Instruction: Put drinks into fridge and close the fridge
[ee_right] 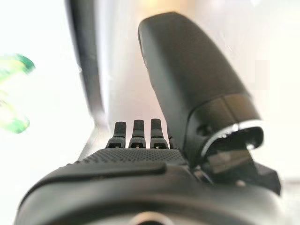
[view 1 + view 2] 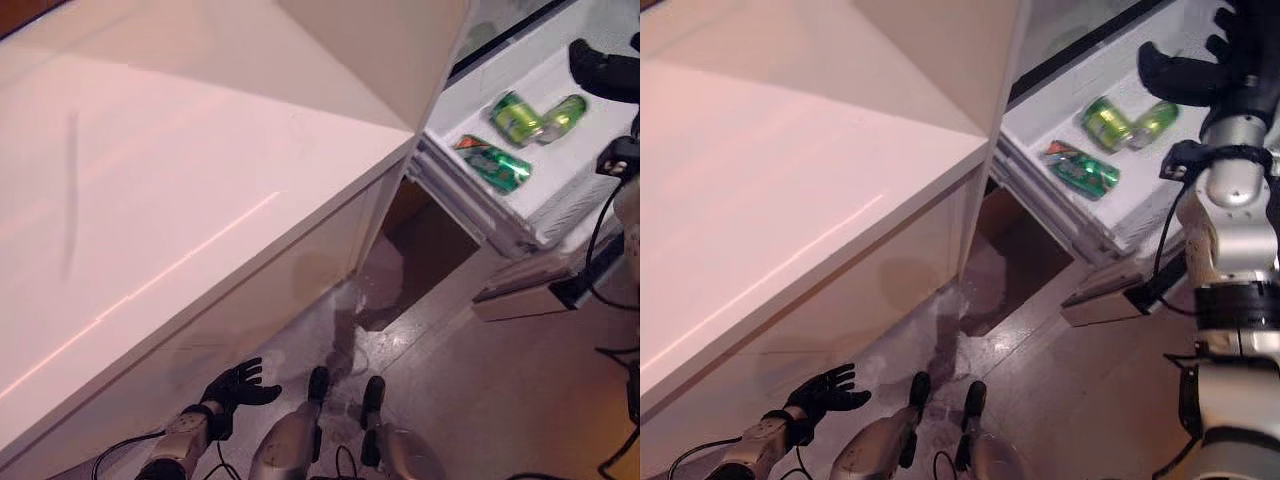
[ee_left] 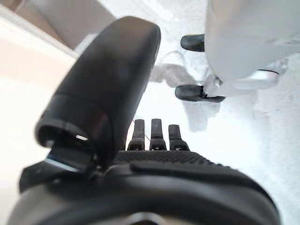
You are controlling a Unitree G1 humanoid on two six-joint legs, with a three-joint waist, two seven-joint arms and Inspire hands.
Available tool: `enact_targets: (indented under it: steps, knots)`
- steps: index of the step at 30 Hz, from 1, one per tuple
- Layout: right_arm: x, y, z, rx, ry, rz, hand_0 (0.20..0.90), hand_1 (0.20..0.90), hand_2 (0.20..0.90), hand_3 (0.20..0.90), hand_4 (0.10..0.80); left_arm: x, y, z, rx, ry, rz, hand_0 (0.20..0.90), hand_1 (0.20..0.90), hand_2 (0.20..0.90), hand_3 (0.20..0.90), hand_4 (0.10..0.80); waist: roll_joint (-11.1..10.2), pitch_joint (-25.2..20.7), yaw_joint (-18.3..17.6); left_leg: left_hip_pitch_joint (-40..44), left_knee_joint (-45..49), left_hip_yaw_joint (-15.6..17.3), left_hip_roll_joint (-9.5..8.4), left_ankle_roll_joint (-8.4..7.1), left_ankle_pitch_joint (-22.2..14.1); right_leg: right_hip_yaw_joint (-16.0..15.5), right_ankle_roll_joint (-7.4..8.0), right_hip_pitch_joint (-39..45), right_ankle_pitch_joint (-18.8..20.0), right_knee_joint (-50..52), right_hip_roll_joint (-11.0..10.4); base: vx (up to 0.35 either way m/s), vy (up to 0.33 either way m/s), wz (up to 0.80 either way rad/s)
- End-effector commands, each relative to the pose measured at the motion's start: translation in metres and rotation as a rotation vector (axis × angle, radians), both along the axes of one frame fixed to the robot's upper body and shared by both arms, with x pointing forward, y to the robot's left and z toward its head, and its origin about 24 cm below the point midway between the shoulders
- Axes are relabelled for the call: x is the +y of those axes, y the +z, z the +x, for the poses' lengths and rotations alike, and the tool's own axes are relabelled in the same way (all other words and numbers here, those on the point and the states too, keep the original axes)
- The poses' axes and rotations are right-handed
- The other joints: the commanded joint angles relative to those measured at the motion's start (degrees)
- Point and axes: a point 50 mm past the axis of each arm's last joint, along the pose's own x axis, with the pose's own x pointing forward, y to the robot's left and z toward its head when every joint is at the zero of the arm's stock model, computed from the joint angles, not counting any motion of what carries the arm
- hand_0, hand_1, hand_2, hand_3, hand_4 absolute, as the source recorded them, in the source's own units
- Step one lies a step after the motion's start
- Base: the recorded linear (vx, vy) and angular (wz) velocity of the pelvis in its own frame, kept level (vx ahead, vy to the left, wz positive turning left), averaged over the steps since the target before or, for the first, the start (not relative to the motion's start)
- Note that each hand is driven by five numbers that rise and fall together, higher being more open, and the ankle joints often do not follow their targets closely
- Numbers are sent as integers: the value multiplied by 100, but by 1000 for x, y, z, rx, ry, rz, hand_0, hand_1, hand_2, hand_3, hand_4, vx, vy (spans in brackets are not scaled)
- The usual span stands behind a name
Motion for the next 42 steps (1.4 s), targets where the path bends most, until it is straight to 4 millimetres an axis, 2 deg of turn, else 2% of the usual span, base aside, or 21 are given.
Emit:
enact_targets:
  steps: [1,5,8,11,12,13,16,18,20,23,24,28,37,39,42]
  knots:
    - [-15,11,-23,-208,25,86,900,900,900,900,800,-11,-25,-36,134,-31,21,900,900,900,900,800,88,-1433,-159,369,54,331,-37,62,-972,161,-228,119,-798,466,398,-8,67,-53]
    - [-22,-15,-19,-171,54,200,900,900,900,900,800,-17,-29,-39,161,-36,17,900,900,900,900,800,104,-1669,-226,541,159,510,-37,94,-1124,262,-216,306,-798,412,398,27,40,-48]
    - [-28,-44,-18,-123,41,301,900,900,900,900,800,-21,-32,-42,186,-56,15,900,900,900,900,800,91,-1746,-275,636,529,578,-54,149,-1366,358,-253,455,-928,602,379,67,16,-28]
    - [-28,-62,-19,-98,37,373,900,900,900,900,800,-25,-35,-48,200,-49,3,900,900,900,900,800,71,-1707,-263,626,936,591,-68,188,-1578,358,-289,537,-1038,784,343,76,-2,-6]
    - [-28,-62,-19,-98,37,373,900,900,900,900,800,-25,-35,-48,200,-49,3,900,900,900,900,800,71,-1706,-262,623,946,591,-67,188,-1584,358,-289,537,-1041,788,343,92,-23,-2]
    - [-29,-76,-20,-85,31,430,900,900,900,900,800,-26,-37,-52,208,-44,-3,900,900,900,900,800,74,-1622,-229,583,1281,573,-72,226,-1723,299,-330,532,-1168,1077,299,85,-37,2]
    - [-29,-89,-23,-97,7,497,900,900,900,900,800,-26,-37,-53,206,-61,20,900,900,900,900,800,69,-1352,-173,318,2074,500,-78,319,-2055,186,-405,344,-1468,1777,202,40,-45,5]
    - [-30,-88,-23,-109,-2,512,900,900,900,900,800,-26,-36,-50,198,-53,27,900,900,900,900,800,71,-1233,-141,174,2356,471,-89,348,-2175,153,-432,243,-1558,1988,166,-48,-23,15]
    - [-30,-79,-21,-143,-13,524,900,900,900,900,800,-28,-32,-39,163,-14,28,900,900,900,900,800,137,-942,-53,-320,2980,370,-138,425,-2412,53,-518,-151,-1762,2534,84,-131,2,28]
    - [-30,-73,-17,-156,-12,534,900,900,900,900,800,-27,-29,-32,137,11,30,900,900,900,900,800,175,-742,-7,-657,3320,363,-157,467,-2494,-1,-573,-480,-1853,2924,43,-115,19,18]
    - [-29,-66,-11,-158,6,553,900,900,900,900,800,-25,-27,-28,118,49,37,900,900,900,900,800,200,-554,41,-1030,3749,355,-195,523,-2598,-22,-637,-844,-1971,3385,3,-153,37,31]
    - [-28,-62,-5,-151,25,590,900,900,900,900,800,-20,-23,-22,85,114,36,900,900,900,900,800,250,-331,90,-1681,4419,350,-291,593,-2750,-42,-743,-1542,-2202,4205,-85,-102,62,19]
    - [-30,-69,8,-112,28,729,900,900,900,900,800,-23,-16,-11,11,162,5,900,900,900,900,800,340,-143,130,-2631,5507,460,-391,633,-3000,-39,-879,-2618,-2609,5544,-241,-10,74,2]
    - [-27,-67,11,-102,46,721,900,900,900,900,800,-25,-15,-8,-2,162,-5,900,900,900,900,800,366,-106,119,-2828,5780,486,-399,650,-3059,-47,-929,-2824,-2699,5842,-266,-16,62,0]
    - [-14,-65,20,-72,177,681,900,900,900,900,800,-29,-14,-7,-13,154,-27,900,900,900,900,800,397,-127,143,-2802,5706,474,-426,630,-3042,-9,-924,-2847,-2704,5833,-253,41,64,2]
